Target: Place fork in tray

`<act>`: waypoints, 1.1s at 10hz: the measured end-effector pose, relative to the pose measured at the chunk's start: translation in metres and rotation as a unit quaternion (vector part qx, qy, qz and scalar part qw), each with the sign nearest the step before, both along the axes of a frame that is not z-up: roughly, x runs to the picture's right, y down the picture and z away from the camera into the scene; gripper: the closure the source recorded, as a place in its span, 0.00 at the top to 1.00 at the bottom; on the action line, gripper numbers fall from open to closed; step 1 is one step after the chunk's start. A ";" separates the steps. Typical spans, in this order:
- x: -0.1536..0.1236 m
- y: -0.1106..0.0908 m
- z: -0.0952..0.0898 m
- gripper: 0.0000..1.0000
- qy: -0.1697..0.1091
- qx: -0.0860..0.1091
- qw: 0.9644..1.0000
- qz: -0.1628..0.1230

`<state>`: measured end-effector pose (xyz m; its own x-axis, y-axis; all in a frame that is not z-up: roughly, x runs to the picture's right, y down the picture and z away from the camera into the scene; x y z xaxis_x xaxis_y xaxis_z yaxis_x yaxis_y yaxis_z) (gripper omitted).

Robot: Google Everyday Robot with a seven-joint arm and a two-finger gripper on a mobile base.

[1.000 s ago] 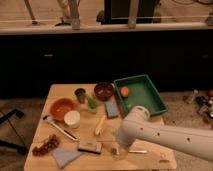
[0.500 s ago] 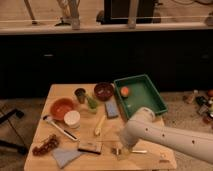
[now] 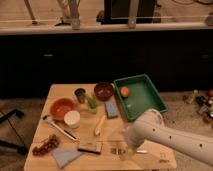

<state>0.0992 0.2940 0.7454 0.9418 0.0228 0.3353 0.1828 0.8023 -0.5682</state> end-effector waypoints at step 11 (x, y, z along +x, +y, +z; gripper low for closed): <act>0.027 0.033 0.014 0.80 0.039 -0.027 0.999 0.026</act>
